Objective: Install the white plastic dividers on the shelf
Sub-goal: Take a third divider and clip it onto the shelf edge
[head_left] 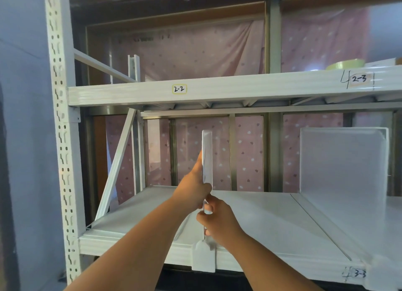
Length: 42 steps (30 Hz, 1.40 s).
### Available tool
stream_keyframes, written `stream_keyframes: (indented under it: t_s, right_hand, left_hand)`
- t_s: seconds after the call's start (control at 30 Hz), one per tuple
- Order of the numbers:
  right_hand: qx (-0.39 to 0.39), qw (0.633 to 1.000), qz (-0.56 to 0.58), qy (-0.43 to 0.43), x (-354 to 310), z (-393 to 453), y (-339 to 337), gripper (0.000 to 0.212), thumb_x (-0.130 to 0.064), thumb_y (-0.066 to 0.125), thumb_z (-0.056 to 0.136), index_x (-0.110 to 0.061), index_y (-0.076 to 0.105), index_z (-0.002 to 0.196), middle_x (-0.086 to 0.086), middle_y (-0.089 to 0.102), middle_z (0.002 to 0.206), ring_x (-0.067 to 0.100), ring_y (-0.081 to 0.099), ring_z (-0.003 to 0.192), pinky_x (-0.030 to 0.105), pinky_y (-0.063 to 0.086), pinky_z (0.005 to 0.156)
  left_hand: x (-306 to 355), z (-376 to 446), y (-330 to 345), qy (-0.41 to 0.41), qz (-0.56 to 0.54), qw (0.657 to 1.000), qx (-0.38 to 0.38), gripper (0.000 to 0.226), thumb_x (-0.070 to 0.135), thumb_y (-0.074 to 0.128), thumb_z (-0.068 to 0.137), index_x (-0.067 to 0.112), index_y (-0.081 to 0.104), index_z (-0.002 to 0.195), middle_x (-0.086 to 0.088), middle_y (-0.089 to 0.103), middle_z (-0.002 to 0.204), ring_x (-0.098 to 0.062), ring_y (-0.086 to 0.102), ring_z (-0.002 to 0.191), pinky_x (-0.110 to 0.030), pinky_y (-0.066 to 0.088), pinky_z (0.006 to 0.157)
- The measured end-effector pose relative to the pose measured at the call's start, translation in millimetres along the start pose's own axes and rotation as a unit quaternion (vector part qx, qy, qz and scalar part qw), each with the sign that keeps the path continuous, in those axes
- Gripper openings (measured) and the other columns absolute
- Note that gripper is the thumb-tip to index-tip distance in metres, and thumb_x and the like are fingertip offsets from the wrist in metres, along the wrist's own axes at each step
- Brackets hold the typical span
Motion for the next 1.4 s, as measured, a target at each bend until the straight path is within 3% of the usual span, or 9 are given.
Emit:
stream_keyframes:
  t_s: [0.27,0.4,0.67,0.9,1.07,1.13,1.2,1.3,1.4]
  right_hand:
    - [-0.001,1.0,0.015,0.025,1,-2,1,0.055,-0.041,0.068,0.09,-0.034,0.048,0.141,-0.004,0.061,0.139,0.027,0.06,0.122,0.043,0.053,0.1]
    - [0.012,0.999,0.014,0.04,5,-4,-1,0.055,-0.047,0.07,0.088,-0.035,0.05,0.138,-0.004,0.064,0.134,0.023,0.063,0.118,0.042,0.054,0.1]
    - [0.002,0.998,0.017,0.064,11,-4,-4,0.051,-0.045,0.071,0.087,-0.032,0.056,0.134,-0.003,0.062,0.136,0.019,0.059,0.122,0.035,0.043,0.106]
    - [-0.044,0.996,0.009,0.081,35,-31,-14,0.074,-0.045,0.073,0.087,-0.031,0.037,0.151,-0.003,0.046,0.153,0.025,0.049,0.134,0.042,0.041,0.11]
    - [-0.073,0.985,-0.156,0.027,58,-57,-29,0.074,-0.049,0.067,0.09,-0.035,0.032,0.153,-0.007,0.036,0.159,0.019,0.039,0.141,0.037,0.034,0.114]
    - [-0.101,0.976,-0.19,0.004,58,-59,-28,0.076,-0.051,0.066,0.09,-0.034,0.029,0.154,-0.007,0.033,0.161,0.017,0.037,0.142,0.033,0.033,0.113]
    - [-0.127,0.966,-0.225,-0.009,56,-58,-23,0.081,-0.053,0.067,0.088,-0.031,0.027,0.155,-0.006,0.029,0.162,0.017,0.033,0.144,0.032,0.029,0.114]
    - [-0.132,0.953,-0.273,-0.023,53,-56,-14,0.079,-0.052,0.067,0.088,-0.025,0.033,0.154,-0.005,0.029,0.163,0.02,0.034,0.145,0.033,0.028,0.114]
    - [-0.09,0.947,-0.303,-0.049,53,-57,-8,0.065,-0.046,0.068,0.089,-0.021,0.048,0.146,-0.004,0.042,0.156,0.02,0.045,0.138,0.031,0.033,0.111]
  left_hand:
    - [-12,-9,10,-0.021,0.024,0.999,0.038,0.088,0.006,0.057,0.1,0.047,0.013,0.165,-0.008,0.07,0.124,-0.039,0.074,0.101,-0.048,0.066,0.084]
    - [-16,-8,13,-0.03,0.035,0.998,0.041,0.062,0.005,0.06,0.095,0.028,0.047,0.151,-0.001,0.069,0.113,-0.029,0.07,0.095,-0.04,0.064,0.082]
    - [-19,-17,14,-0.047,0.059,0.997,0.035,0.036,0.01,0.06,0.093,0.015,0.062,0.129,-0.001,0.069,0.104,-0.025,0.066,0.094,-0.03,0.049,0.07]
    - [-42,-55,29,-0.044,-0.023,0.998,0.048,0.064,0.026,0.065,0.101,0.033,0.039,0.159,0.004,0.055,0.155,-0.027,0.061,0.132,-0.033,0.053,0.101]
    - [-95,-118,54,-0.065,-0.079,0.981,0.165,0.039,0.029,0.069,0.099,0.049,0.054,0.129,0.018,0.06,0.13,-0.009,0.064,0.114,-0.03,0.055,0.087]
    - [-124,-142,72,-0.161,-0.207,0.944,0.2,0.024,0.021,0.067,0.099,0.039,0.062,0.113,0.004,0.069,0.114,-0.014,0.069,0.094,-0.031,0.057,0.069]
    - [-149,-157,99,-0.296,-0.394,0.847,0.198,0.013,0.015,0.063,0.102,0.016,0.065,0.115,-0.015,0.068,0.113,-0.026,0.067,0.084,-0.039,0.057,0.062]
    - [-153,-163,139,-0.386,-0.642,0.655,0.099,0.044,0.029,0.056,0.109,0.002,0.052,0.144,-0.027,0.057,0.141,-0.043,0.065,0.108,-0.052,0.055,0.086]
    - [-143,-153,144,-0.323,-0.742,0.586,0.041,0.059,0.039,0.046,0.111,-0.002,0.045,0.154,-0.028,0.058,0.147,-0.044,0.057,0.132,-0.053,0.048,0.107]
Point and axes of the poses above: each hand's wrist, its own z-axis towards the middle knuckle, its own y-axis out of the palm, x = y × z, the point moved 4 cm from there along z, towards the middle knuckle
